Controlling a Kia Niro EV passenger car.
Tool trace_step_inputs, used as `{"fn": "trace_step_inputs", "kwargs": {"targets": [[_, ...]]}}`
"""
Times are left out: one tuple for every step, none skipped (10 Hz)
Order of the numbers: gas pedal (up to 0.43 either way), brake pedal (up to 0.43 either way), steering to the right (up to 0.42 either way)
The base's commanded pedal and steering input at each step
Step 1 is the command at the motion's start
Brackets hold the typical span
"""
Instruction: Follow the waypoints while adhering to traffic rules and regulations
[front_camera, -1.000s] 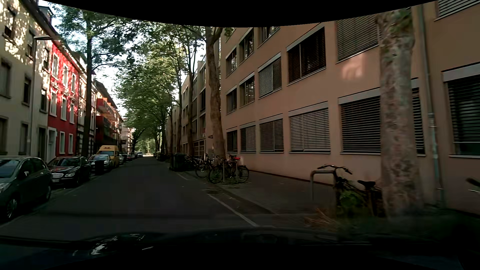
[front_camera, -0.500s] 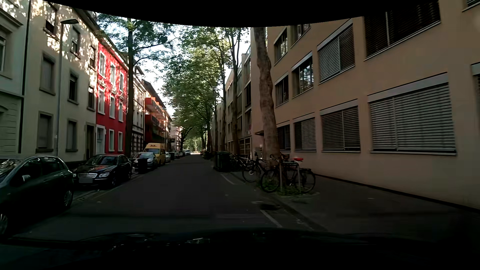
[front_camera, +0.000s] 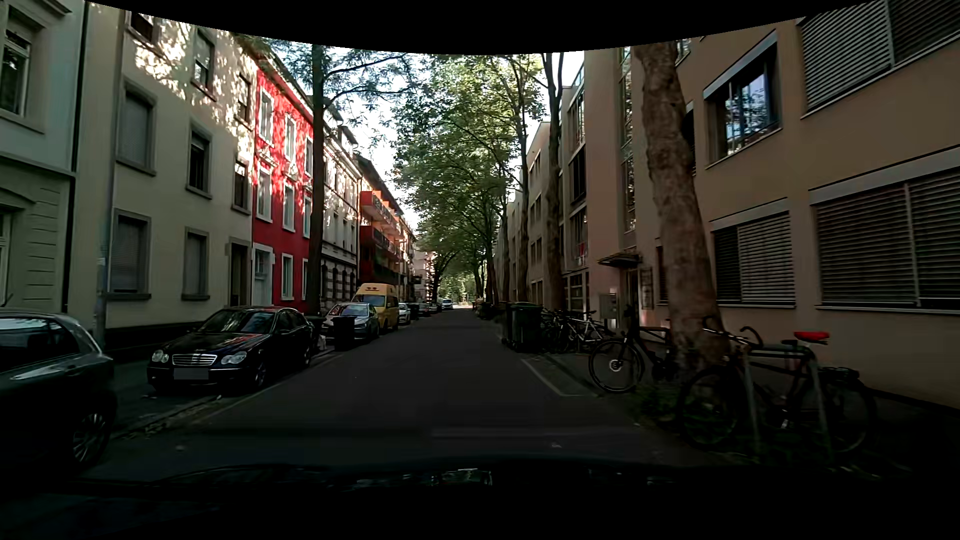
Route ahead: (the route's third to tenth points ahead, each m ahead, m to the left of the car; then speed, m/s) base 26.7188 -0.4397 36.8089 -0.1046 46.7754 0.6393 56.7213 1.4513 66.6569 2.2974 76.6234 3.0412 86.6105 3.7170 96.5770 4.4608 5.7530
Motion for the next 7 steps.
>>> {"fn": "trace_step_inputs", "kwargs": {"targets": [[0.22,0.0,-0.161],[0.22,0.0,-0.136],[0.22,0.0,-0.111],[0.22,0.0,-0.092],[0.22,0.0,-0.075],[0.22,0.0,-0.058],[0.22,0.0,-0.034]]}}
